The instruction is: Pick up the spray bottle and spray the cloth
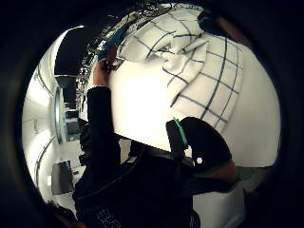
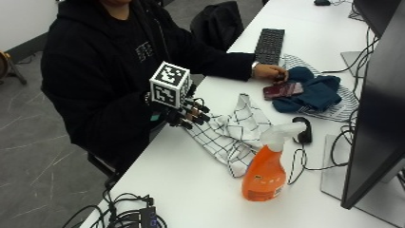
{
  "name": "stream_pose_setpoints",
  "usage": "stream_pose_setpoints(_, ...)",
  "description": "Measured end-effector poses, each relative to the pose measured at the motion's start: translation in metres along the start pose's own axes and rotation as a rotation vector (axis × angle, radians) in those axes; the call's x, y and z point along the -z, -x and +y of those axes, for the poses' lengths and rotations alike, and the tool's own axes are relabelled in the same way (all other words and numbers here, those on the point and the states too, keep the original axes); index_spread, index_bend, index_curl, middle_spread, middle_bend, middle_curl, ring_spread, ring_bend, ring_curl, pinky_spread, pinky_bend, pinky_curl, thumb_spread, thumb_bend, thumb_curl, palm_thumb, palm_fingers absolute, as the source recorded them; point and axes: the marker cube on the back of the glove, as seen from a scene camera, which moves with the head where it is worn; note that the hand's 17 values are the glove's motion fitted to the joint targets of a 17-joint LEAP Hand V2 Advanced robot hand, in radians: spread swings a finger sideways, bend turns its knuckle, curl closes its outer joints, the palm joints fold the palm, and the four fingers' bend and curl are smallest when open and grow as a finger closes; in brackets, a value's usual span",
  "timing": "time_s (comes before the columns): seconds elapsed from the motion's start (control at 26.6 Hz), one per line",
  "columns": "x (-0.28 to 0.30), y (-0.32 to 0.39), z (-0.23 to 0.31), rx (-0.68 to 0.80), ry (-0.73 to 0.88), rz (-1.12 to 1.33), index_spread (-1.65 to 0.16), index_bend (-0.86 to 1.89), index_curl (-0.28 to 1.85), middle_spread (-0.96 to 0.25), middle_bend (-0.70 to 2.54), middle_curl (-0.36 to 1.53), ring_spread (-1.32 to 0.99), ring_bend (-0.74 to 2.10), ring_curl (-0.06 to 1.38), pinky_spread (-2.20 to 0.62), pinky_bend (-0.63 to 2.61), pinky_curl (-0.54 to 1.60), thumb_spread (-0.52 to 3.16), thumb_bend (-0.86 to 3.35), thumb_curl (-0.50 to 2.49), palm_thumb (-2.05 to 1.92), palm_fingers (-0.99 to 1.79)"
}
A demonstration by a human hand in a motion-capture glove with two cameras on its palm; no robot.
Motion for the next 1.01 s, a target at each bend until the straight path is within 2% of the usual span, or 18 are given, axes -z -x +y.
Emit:
stream_pose_setpoints(0.3, -0.005, -0.001, 0.0, 0.013, 0.036, 0.011, -0.33, 0.33, 0.19, 0.01, 0.17, 0.1, 0.0, 0.18, 0.09, 0.13, 0.46, 0.2, 0.8, 0.26, 0.14, 0.47, 0.35)
stream_pose_setpoints(0.68, -0.008, -0.012, -0.006, 0.004, 0.064, 0.034, -0.39, 0.31, 0.26, 0.01, 0.18, 0.16, 0.0, 0.19, 0.12, 0.16, 0.43, 0.24, 1.04, 0.2, 0.2, 0.48, 0.33)
stream_pose_setpoints(1.01, 0.031, -0.076, -0.037, -0.148, 0.009, 0.002, -0.39, 0.28, 0.29, -0.02, 0.23, 0.21, -0.01, 0.22, 0.16, 0.18, 0.3, 0.23, 1.11, 0.14, 0.23, 0.5, 0.38)
